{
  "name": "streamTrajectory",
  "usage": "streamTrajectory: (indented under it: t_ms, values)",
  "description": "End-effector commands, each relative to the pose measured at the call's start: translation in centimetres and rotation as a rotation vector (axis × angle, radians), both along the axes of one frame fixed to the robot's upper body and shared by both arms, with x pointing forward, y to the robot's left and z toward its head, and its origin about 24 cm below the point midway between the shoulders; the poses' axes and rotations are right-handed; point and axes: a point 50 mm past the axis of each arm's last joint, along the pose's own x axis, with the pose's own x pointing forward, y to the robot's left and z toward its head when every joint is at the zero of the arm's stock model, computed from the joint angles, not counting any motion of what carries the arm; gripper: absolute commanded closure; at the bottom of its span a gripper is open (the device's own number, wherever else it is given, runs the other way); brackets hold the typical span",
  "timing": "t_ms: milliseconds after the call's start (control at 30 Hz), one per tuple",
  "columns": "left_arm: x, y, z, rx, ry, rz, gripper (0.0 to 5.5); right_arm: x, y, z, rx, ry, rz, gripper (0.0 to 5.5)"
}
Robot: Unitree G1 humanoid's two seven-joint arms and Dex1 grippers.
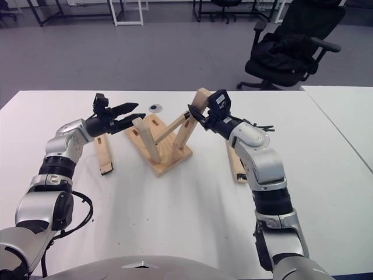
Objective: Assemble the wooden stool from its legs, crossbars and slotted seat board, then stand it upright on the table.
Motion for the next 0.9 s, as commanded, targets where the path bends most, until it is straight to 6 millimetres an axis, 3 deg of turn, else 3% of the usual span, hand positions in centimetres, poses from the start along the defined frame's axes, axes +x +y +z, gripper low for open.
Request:
streamTrajectory:
  t_ms: [33,200,300,400,500,600,733,900]
  values:
    - [-0.6,0.3,0.0,-0.02,-0.022,0.054,1.0,-0.4,0.0,1.1,0.083,-0.034,-0.018,3.23]
    - [-1.0,0.4,0.0,0.001,-0.042,0.088,1.0,-0.7,-0.2,2.1,0.178,-0.055,-0.01,3.23]
    - [-0.9,1.2,0.8,0.082,-0.103,0.233,1.0,-1.0,-0.2,4.3,0.194,-0.158,0.009,3.23]
    - [-2.0,1.2,4.3,0.044,-0.208,0.447,1.0,-1.6,0.4,7.7,0.178,-0.313,0.036,3.23]
    - [-5.1,-0.6,7.4,-0.052,-0.271,0.571,1.0,-2.1,1.3,8.3,0.108,-0.381,0.052,3.23]
    - [-7.5,-3.4,8.5,-0.09,-0.234,0.659,1.0,-2.7,3.1,7.5,0.063,-0.365,0.096,3.23]
    - [-9.0,-8.0,8.2,0.005,-0.195,0.735,1.0,-2.7,5.2,4.0,0.085,-0.1,0.158,3.23]
    - [-8.8,-7.3,5.8,0.171,-0.158,0.843,1.0,-3.1,6.2,0.1,0.062,0.158,0.135,3.23]
